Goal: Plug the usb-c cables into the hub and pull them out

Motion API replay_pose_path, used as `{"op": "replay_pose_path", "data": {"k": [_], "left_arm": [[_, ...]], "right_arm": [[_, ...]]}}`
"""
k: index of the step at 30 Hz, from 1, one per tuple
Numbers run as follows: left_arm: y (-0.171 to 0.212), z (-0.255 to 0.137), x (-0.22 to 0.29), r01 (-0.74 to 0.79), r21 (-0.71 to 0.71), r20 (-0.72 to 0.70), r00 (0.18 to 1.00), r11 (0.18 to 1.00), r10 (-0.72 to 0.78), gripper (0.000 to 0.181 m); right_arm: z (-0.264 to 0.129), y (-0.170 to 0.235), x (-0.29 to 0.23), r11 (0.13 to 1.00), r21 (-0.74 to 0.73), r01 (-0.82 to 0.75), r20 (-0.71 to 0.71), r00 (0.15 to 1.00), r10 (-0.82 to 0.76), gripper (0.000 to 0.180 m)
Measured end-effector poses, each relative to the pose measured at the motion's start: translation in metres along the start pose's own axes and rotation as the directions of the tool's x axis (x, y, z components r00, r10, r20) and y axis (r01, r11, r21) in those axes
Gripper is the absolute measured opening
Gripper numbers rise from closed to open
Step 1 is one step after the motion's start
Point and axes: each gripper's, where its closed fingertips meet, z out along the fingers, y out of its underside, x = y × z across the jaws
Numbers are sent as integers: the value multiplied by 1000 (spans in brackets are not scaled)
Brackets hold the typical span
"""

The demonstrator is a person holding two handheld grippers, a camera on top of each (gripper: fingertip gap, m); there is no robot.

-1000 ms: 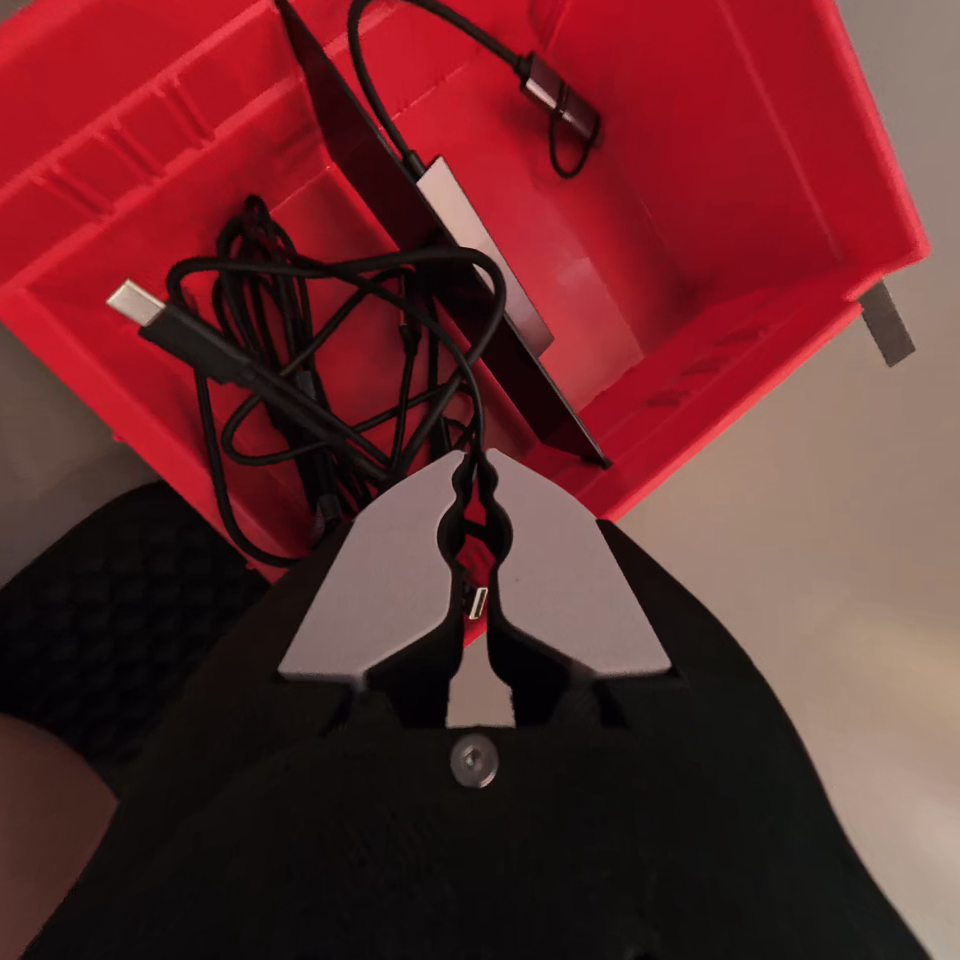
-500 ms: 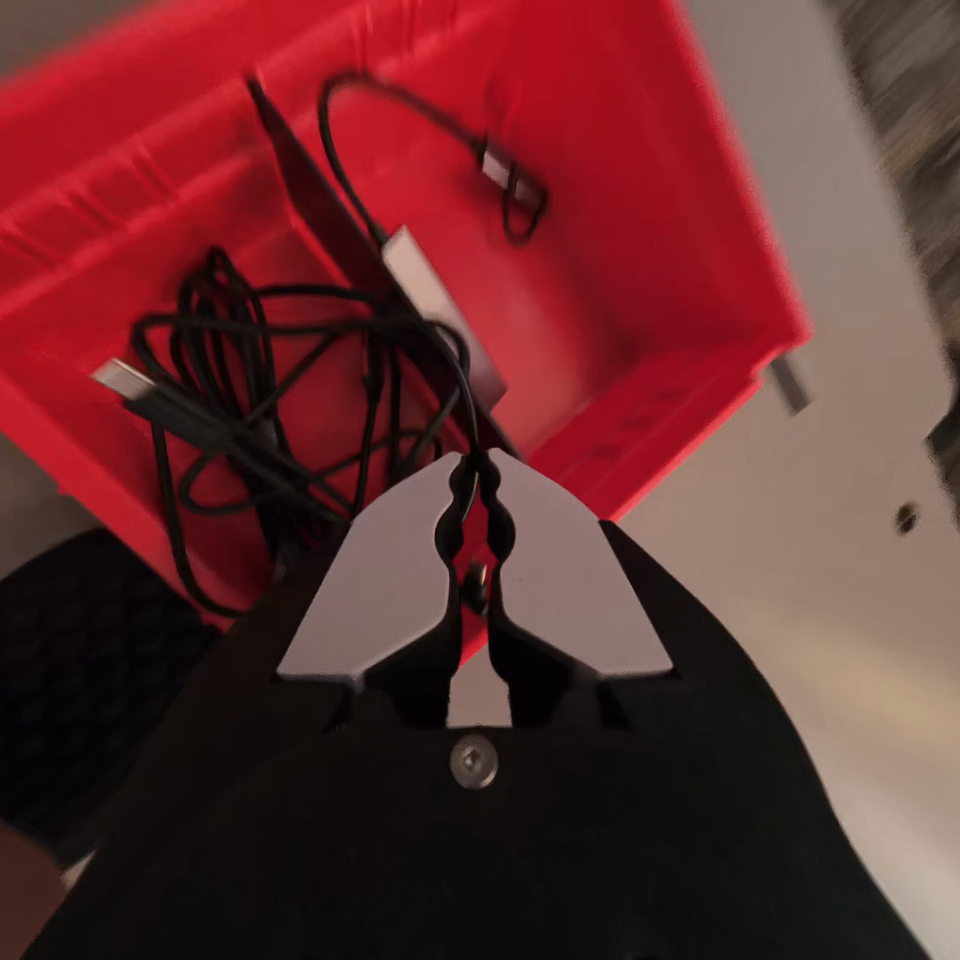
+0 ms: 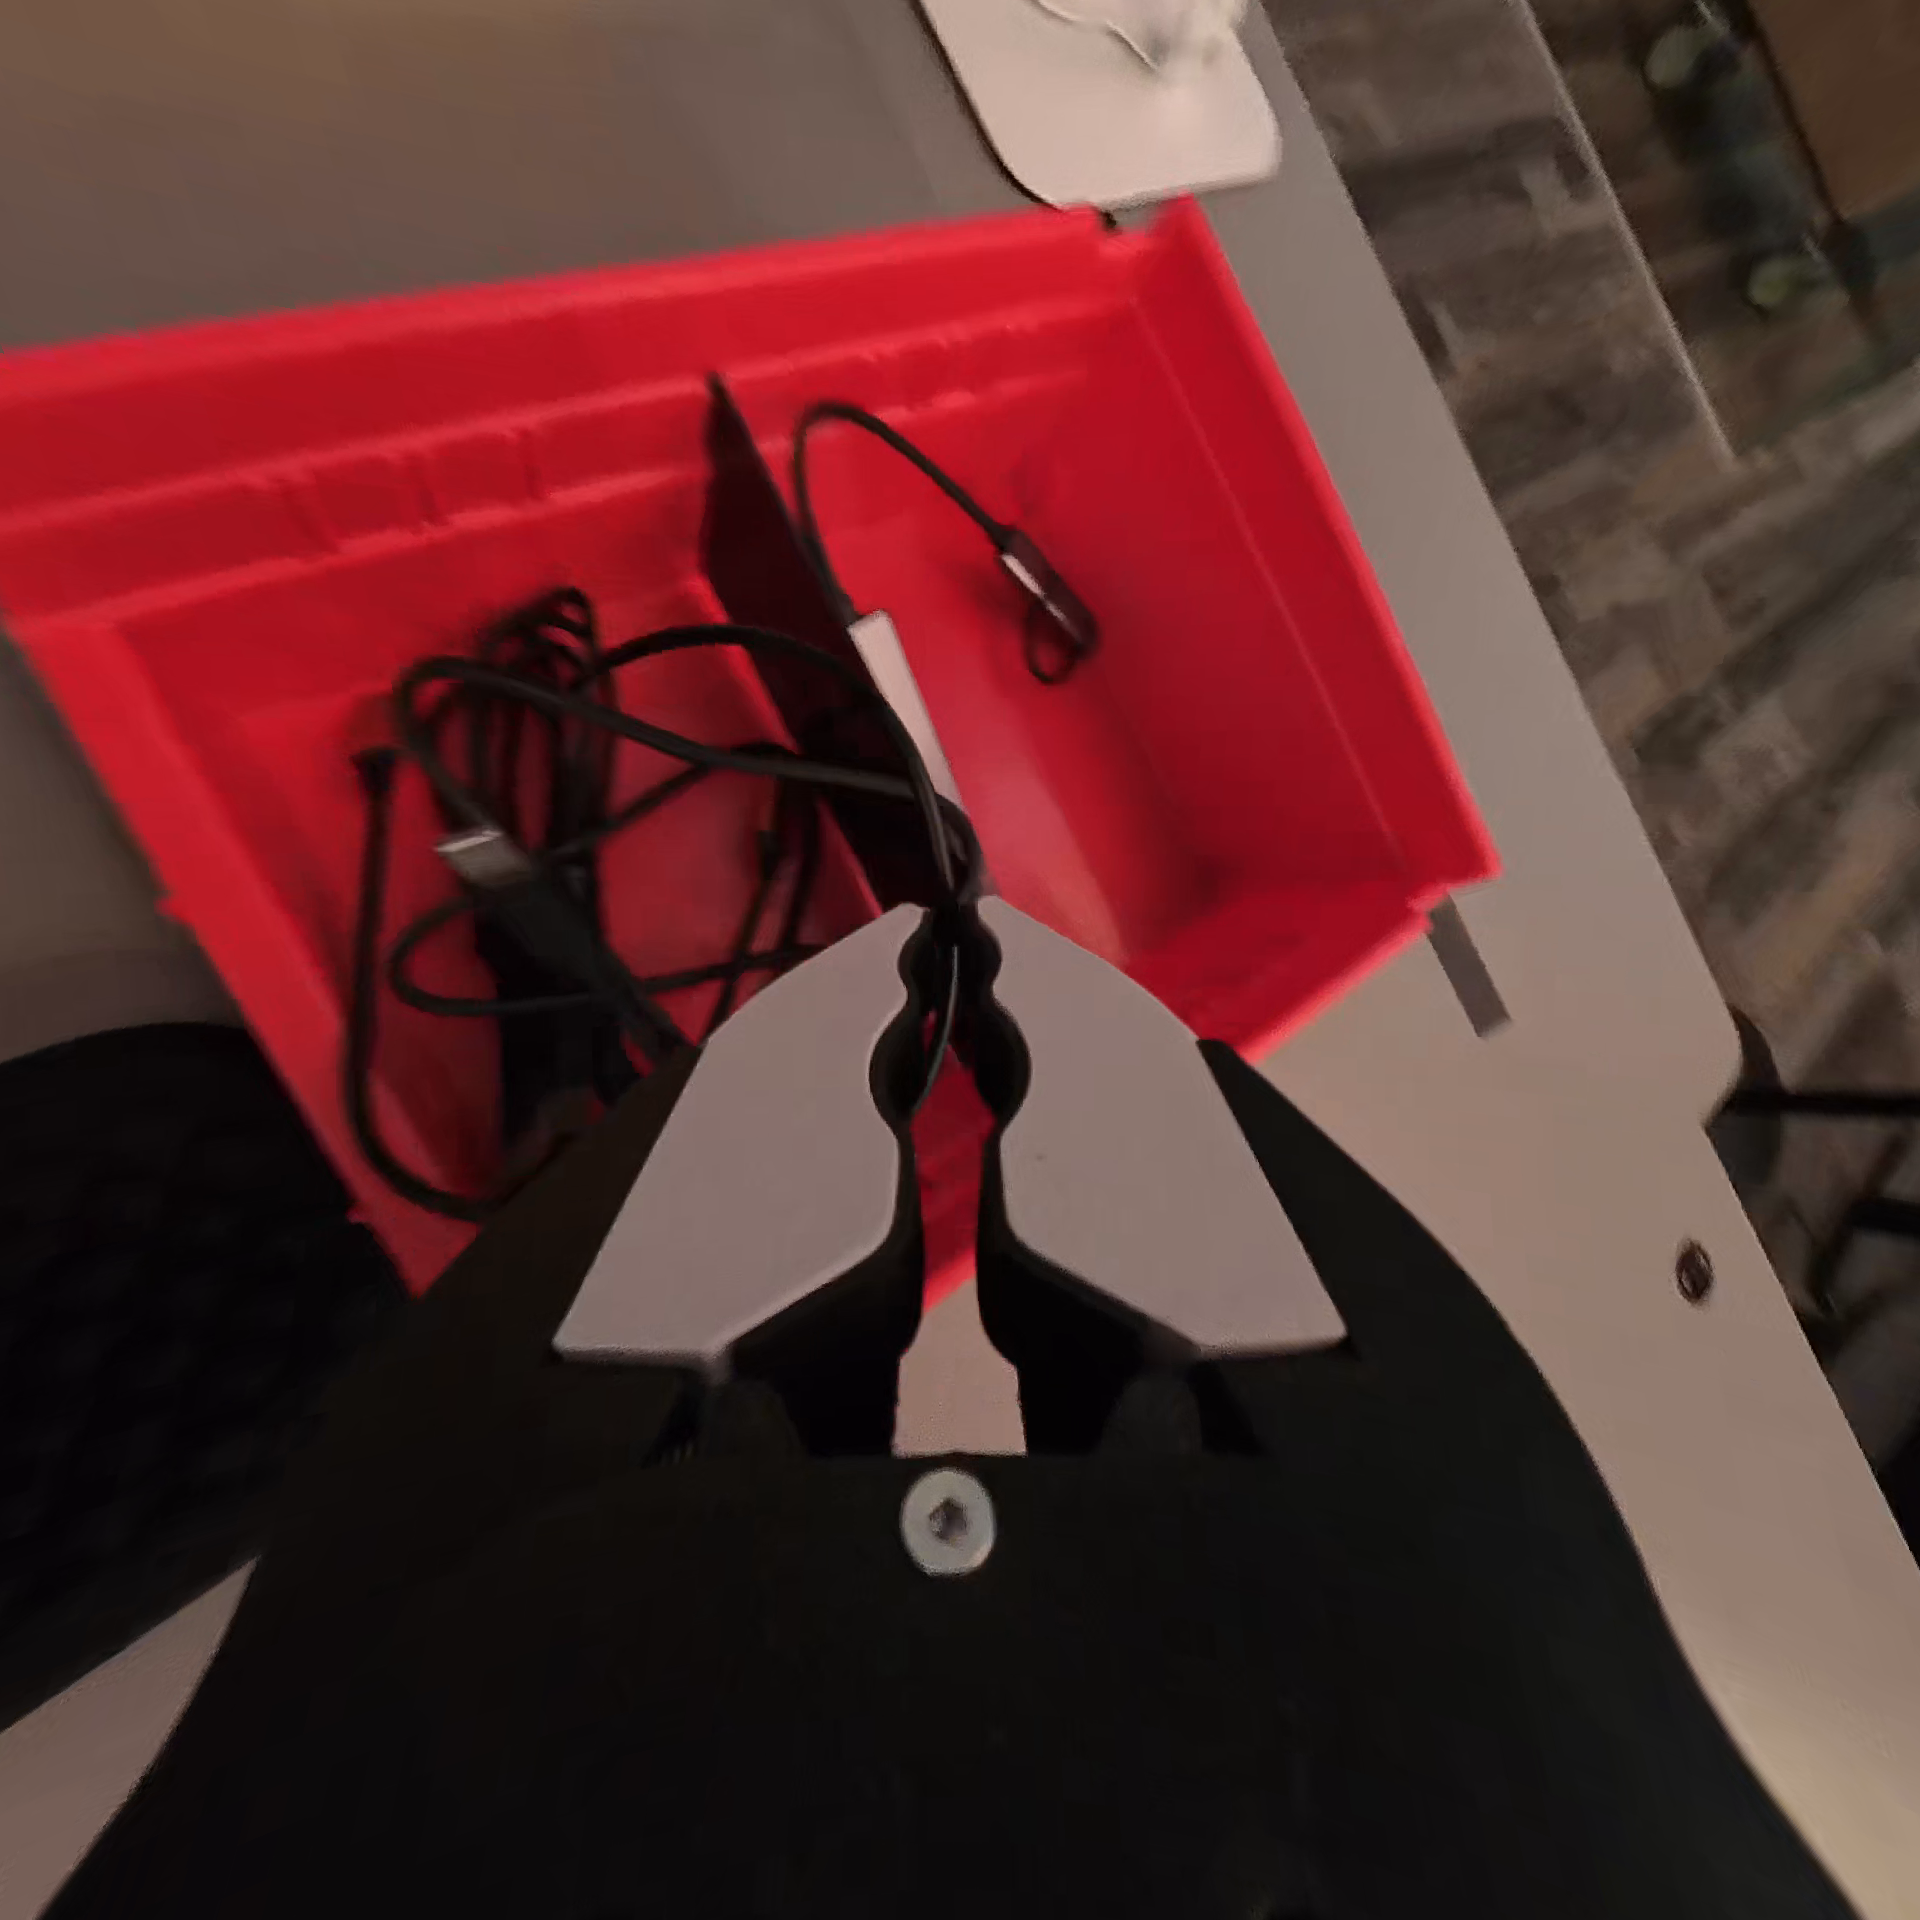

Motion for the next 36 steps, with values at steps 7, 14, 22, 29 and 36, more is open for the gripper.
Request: {"op": "replay_pose_path", "data": {"k": [7, 14, 22, 29, 36], "left_arm": [[-1, 1, 3, -10, -2, 0, 1000, 1000, 10, 23], [-3, -1, 2, -12, 3, 3, 1000, 1000, 12, 23], [-3, 0, 5, -16, 3, -5, 1000, 1000, 16, 23], [20, 12, 23, -46, -96, -132, 991, 994, 33, 23], [67, 25, 68, -241, -224, -382, 913, 944, 143, 24]], "right_arm": [[31, 4, 13, 997, -76, -27, -26, 999, 25, 5], [40, 3, -16, 999, -44, 31, 135, 991, -25, 5], [34, 34, -34, 969, -235, -71, 209, 970, 122, 7], [-3, 1, -9, 994, -106, -33, 10, 999, 34, 32], [-80, -162, -42, 840, 479, 255, -193, 964, -182, 50]]}}
